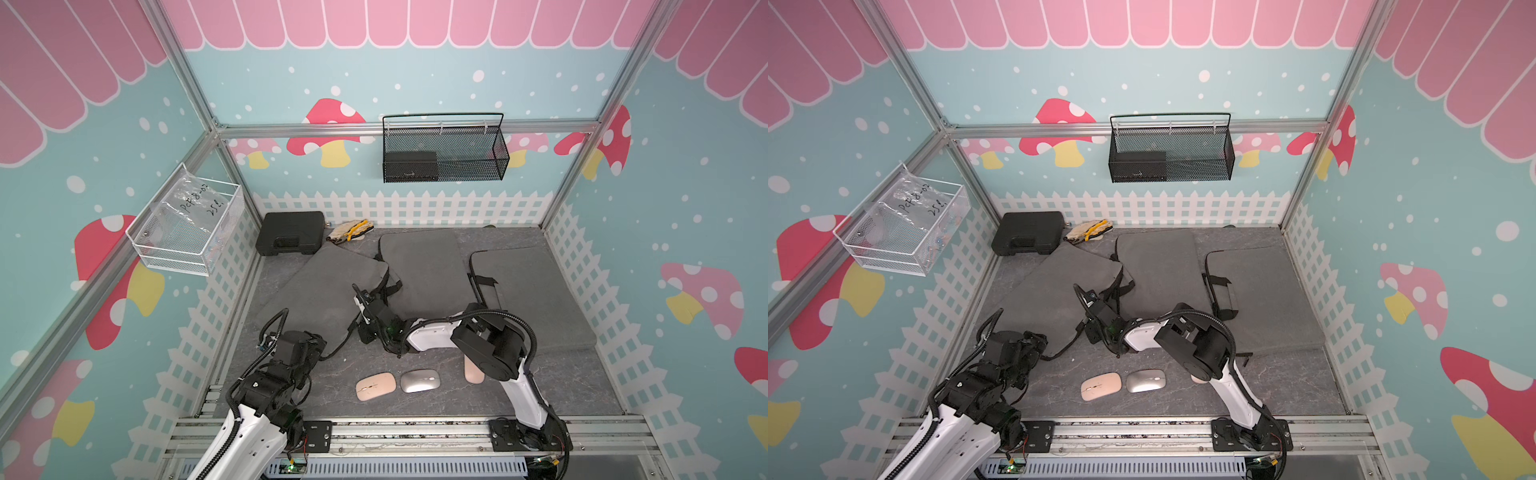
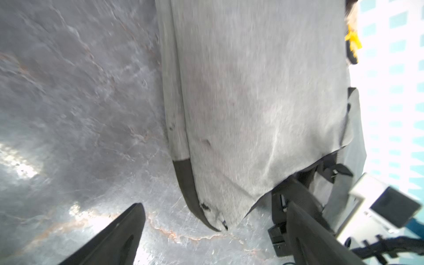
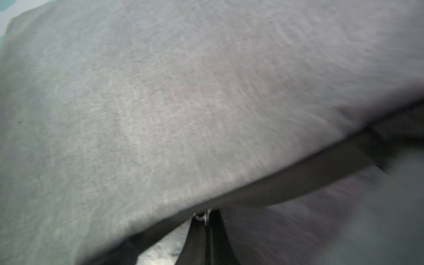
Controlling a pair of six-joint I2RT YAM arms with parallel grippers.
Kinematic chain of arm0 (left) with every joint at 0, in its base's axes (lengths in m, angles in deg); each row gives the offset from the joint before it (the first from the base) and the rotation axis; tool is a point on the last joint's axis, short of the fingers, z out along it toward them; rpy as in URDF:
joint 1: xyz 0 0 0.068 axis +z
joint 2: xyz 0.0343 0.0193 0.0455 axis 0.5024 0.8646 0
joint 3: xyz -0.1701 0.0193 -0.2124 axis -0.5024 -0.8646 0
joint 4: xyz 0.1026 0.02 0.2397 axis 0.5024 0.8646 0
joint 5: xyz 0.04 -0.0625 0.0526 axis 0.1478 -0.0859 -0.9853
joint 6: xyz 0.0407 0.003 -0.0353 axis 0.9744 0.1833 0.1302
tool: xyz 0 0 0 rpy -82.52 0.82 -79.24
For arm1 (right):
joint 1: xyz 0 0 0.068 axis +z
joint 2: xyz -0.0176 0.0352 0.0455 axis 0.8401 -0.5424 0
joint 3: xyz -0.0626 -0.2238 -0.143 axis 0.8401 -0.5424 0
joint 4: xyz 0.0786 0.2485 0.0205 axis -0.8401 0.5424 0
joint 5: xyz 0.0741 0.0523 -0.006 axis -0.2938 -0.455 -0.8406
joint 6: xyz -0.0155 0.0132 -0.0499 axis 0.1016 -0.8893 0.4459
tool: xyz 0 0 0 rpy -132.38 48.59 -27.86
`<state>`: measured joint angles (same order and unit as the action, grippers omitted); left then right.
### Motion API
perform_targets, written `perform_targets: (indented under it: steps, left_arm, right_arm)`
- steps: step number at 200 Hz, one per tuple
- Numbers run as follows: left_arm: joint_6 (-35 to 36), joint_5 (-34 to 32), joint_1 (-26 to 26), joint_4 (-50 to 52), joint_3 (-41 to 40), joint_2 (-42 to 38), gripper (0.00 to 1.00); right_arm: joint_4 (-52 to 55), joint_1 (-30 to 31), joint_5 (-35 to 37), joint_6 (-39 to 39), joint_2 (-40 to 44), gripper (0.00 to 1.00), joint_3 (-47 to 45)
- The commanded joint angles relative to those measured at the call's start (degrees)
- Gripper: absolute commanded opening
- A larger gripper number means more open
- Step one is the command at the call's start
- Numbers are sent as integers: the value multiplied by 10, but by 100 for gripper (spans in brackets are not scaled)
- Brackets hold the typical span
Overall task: Put the mouse into the laptop bag
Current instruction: Unzip the zipper on the zippered laptop bag.
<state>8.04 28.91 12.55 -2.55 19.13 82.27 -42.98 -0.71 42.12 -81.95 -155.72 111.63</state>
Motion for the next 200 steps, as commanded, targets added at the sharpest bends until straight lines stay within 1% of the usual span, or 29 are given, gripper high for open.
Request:
perform_targets:
  steps: [1, 44, 69, 86, 99, 128, 146, 158, 166, 200]
  left_arm:
    - [16, -18, 24, 23, 6, 8, 100]
    - [42, 47, 100, -72, -39, 76, 100]
    - [47, 80, 110, -160, -63, 118, 91]
    - [48, 101, 110, -210, -72, 146, 76]
    - [50, 114, 109, -236, -74, 168, 59]
    - [45, 126, 105, -263, -79, 199, 25]
    - [38, 122, 100, -267, -83, 201, 11]
    - [35, 122, 98, -266, -86, 198, 3]
    - [33, 122, 97, -266, -88, 194, 0]
    - [19, 119, 86, -266, -93, 176, 0]
  right_arm:
    - [17, -19, 41, -10, 15, 0, -40]
    - [7, -25, 36, -10, 24, 0, -59]
    - [3, -23, 21, -6, 26, 0, -60]
    - [3, -14, 17, -4, 30, 0, -61]
    - [5, 1, 23, -2, 34, 0, -61]
    - [5, 41, 20, -10, 33, 0, -56]
    - [7, 72, 22, -13, 29, 0, -50]
    - [11, 95, 24, -16, 25, 0, -44]
    - [13, 108, 21, -19, 24, 0, -42]
    - [12, 159, 17, -37, 27, 0, -44]
